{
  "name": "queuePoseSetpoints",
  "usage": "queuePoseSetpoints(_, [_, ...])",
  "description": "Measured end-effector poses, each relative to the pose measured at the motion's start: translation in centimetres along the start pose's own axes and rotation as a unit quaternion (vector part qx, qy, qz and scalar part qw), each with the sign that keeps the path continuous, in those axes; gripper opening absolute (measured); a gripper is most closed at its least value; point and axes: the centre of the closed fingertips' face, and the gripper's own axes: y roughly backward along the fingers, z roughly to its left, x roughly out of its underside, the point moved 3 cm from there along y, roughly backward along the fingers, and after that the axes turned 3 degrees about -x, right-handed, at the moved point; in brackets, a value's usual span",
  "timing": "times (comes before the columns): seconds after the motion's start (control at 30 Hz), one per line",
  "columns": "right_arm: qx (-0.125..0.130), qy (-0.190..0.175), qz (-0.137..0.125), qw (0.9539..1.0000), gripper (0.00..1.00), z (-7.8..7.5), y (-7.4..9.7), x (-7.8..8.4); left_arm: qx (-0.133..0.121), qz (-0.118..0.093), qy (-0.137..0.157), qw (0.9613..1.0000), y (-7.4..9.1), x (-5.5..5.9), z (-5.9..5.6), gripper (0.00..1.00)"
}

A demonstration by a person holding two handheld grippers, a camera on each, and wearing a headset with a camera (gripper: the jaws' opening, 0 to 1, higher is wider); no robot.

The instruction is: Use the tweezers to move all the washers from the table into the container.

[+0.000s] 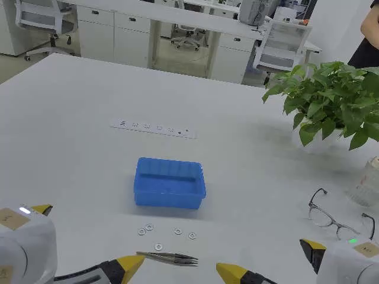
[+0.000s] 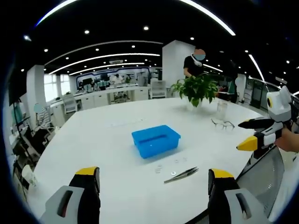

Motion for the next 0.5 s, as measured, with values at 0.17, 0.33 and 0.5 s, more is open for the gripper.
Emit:
queuePoseSetpoints(0.17, [0.000,-0.002,0.003,1.0000,0.94,0.02,0.01,0.10,0.004,0.002,0.000,1.0000,-0.11,0.08,-0.02,0.97])
queuePoseSetpoints(0.33, [0.001,0.001,0.005,1.0000,0.95,0.12,0.05,0.17,0.004,0.001,-0.001,1.0000,-0.14,0.06,-0.02,0.98])
queuePoseSetpoints(0.5, [0.000,0.000,0.006,1.0000,0.95,0.24,0.09,0.21,0.004,0.004,0.000,1.0000,-0.14,0.28,0.07,0.98])
